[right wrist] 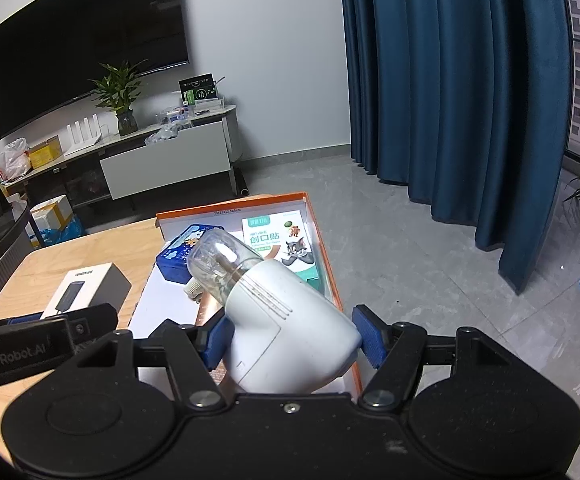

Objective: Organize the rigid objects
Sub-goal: 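Carry the UGREEN box and white plug-in device with both tools over the lid, then lower the UGREEN box and plug-in device into the lid and open both tools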

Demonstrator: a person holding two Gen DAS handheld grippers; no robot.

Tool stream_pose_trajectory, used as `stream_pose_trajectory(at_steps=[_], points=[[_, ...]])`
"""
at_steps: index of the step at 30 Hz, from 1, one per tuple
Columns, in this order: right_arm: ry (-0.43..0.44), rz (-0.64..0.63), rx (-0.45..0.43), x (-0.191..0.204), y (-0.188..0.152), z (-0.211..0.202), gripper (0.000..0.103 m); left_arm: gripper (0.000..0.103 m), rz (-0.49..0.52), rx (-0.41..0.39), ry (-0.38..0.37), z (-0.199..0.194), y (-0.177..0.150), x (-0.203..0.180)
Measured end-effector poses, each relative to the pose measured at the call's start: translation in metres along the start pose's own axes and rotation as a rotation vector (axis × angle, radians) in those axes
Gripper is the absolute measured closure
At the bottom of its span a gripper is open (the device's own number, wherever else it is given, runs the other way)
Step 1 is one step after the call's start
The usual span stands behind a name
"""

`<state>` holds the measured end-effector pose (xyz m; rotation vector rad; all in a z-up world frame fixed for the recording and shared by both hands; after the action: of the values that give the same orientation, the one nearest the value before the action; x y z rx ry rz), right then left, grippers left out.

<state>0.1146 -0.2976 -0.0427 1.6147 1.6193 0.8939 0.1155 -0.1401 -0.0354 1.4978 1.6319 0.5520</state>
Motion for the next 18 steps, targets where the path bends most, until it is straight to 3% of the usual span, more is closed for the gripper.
stream_pose_trajectory(at_steps=[18], points=[[0.017, -0.013, 0.037, 0.001, -0.007, 0.029, 0.024, 0.043, 0.028, 0.048, 0.014, 0.018, -0.011, 0.0]])
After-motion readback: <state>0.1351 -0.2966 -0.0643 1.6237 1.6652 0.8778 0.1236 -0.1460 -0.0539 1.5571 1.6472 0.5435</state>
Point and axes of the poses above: each gripper's, at about its wrist camera, not at the fingertips, and z roughly the way its jaws point, x to its left, y to its top, the point moved 8 cm from there along z, roughly the way its jaws point, and after that the axes turned 9 degrees about -z, right-handed, at the moved point
